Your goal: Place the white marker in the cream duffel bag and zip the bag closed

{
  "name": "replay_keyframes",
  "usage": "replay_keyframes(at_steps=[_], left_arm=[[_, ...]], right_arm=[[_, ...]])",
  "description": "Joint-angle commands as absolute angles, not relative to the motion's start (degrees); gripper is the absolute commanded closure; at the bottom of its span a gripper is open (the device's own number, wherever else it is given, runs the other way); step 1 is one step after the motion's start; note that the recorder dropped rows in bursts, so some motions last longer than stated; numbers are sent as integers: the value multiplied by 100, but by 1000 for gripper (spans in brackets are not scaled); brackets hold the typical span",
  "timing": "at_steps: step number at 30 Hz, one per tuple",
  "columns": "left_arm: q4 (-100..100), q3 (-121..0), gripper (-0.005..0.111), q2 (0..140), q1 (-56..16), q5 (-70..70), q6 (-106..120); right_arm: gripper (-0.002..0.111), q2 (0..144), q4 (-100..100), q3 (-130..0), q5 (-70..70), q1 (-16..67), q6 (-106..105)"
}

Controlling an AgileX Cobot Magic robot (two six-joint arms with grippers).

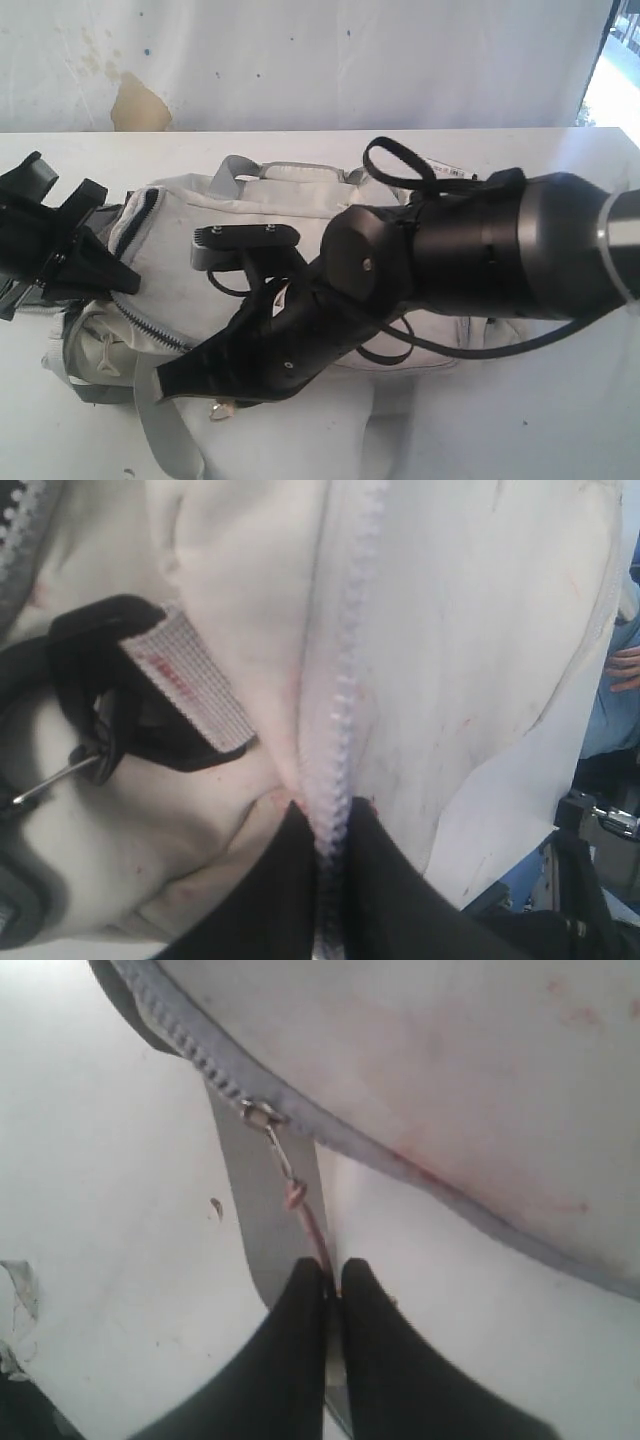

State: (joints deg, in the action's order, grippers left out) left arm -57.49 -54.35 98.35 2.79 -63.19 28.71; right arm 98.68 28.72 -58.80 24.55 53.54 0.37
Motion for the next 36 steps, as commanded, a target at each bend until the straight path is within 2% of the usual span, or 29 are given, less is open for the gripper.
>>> replay_keyframes(at_steps=[1, 7, 14, 36], left_arm=[[-5812, -5476, 107, 9837, 325, -6255, 2847], [-5812, -5476, 107, 9837, 325, -6231, 2860], [-5812, -5476, 107, 9837, 325, -6180, 2860], [-5776, -5476, 107, 9837, 325, -6137, 2870]], right_arm=[[108, 9682, 2398, -5858, 3323, 5006, 214], [108, 9400, 764, -5858, 4158, 4615, 1354], [108, 9098, -31, -5858, 5038, 4052, 1419], [108, 9038, -520, -5858, 5873, 2158, 897]])
